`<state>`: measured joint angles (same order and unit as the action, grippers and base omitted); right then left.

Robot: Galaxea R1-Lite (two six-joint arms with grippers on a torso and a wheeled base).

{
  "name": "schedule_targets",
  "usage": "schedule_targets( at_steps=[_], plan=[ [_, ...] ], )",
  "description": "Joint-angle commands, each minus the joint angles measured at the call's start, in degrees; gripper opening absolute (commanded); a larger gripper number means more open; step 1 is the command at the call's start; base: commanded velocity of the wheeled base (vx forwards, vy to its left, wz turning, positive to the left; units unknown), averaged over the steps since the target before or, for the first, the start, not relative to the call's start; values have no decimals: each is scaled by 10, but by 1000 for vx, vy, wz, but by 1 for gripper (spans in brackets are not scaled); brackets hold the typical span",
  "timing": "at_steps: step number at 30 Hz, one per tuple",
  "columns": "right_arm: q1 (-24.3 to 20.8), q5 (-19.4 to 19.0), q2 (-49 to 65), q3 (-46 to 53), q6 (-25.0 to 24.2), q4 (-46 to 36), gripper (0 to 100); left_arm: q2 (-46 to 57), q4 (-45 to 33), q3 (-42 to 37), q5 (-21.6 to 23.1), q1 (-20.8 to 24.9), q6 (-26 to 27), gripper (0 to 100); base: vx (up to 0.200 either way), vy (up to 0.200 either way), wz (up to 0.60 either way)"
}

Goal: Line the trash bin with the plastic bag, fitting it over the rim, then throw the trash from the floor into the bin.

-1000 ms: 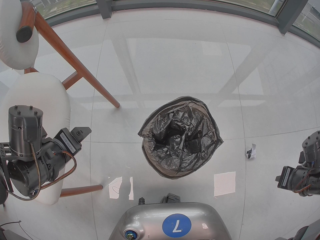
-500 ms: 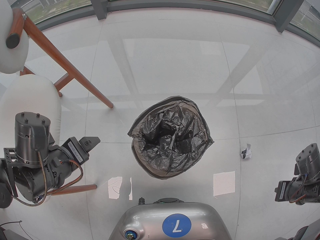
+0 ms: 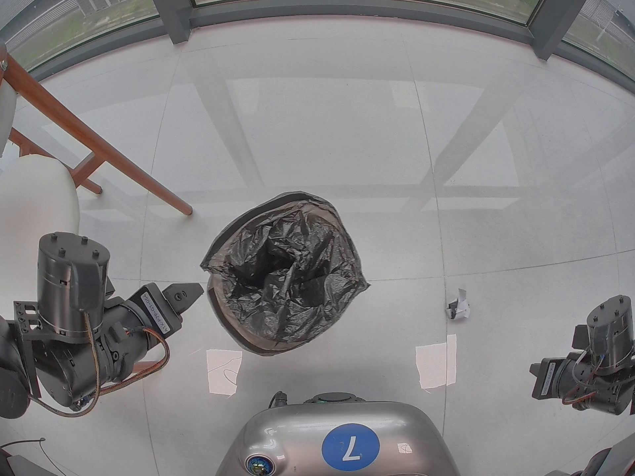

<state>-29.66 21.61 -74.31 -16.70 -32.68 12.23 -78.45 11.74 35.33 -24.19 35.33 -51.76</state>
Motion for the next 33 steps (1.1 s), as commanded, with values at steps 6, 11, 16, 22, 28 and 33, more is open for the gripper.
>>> schedule_targets(
  at_steps=[6, 11, 16, 22, 28, 33],
  plan=[
    [12, -9, -51, 33, 6, 47, 0, 16, 161, -3, -5, 0, -26, 100, 0, 0, 0],
    [14, -9, -51, 40, 6, 48, 0, 31, 173, -30, -2, 6, -34, 100, 0, 0, 0],
    [21, -9, -60, 40, 4, 46, 0, 72, 158, -86, 3, 19, 49, 100, 0, 0, 0],
    [25, -9, -86, 33, 4, 54, 0, 97, 157, -108, 1, 18, 61, 100, 0, 0, 0],
    [33, -9, -109, 28, 4, 56, 0, 110, 158, -127, 0, 17, 67, 100, -167, 0, 0],
    [35, -9, -111, 28, 4, 56, 0, 109, 159, -125, 0, 18, 70, 100, -200, 0, 0]
  ],
)
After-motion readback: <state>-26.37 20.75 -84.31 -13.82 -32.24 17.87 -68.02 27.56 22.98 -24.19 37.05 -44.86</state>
